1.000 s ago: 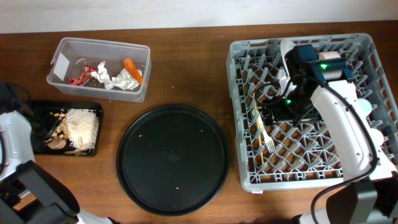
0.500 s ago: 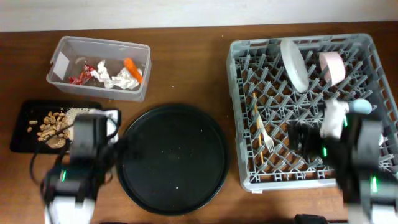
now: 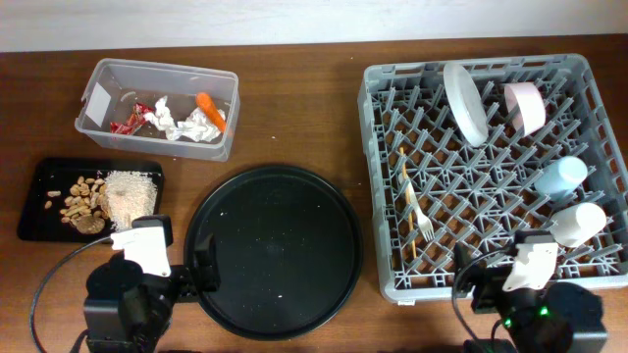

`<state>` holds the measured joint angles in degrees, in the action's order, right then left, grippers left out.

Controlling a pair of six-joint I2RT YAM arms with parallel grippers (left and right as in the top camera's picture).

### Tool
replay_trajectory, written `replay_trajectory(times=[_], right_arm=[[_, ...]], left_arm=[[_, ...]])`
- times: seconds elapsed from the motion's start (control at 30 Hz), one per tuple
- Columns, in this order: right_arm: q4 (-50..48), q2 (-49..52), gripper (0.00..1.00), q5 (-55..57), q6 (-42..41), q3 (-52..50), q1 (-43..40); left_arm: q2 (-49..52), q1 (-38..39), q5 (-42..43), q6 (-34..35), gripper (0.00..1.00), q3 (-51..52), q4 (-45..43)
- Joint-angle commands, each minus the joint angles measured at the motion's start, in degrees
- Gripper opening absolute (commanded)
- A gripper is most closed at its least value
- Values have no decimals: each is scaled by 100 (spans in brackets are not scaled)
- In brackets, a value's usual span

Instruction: Sort waste into correct bins and load items into the dishwasher rack

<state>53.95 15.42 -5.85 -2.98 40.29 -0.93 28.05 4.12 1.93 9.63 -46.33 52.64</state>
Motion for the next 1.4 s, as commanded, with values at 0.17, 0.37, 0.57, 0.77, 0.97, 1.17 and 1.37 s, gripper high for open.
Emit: replay_trajectory(times=[0.17, 0.37, 0.57, 0.77, 0.97, 1.17, 1.37], right_arm=[[-6000, -1521, 98, 592, 33, -3989, 273], [-4946, -1517, 98, 463, 404, -3998, 280], [-4946, -1513, 98, 461, 404, -3998, 280], [-4946, -1510, 98, 461, 404, -3998, 280], [-4946, -1510, 98, 461, 404, -3998, 280], [-4946, -1510, 98, 461, 404, -3998, 280], [-4946, -1510, 98, 461, 404, -3998, 280]], left_arm=[[-44, 22, -17, -72, 99, 48, -7], [-44, 24, -17, -72, 99, 48, -9], [-44, 22, -17, -72, 99, 48, -7], [-258, -24, -157, -94, 99, 76, 271], [-2404, -356, -90, -101, 99, 3340, -3353], [-2778, -402, 192, -1034, 99, 4579, -4826], [-2776, -420, 175, -1034, 99, 4579, -4826]])
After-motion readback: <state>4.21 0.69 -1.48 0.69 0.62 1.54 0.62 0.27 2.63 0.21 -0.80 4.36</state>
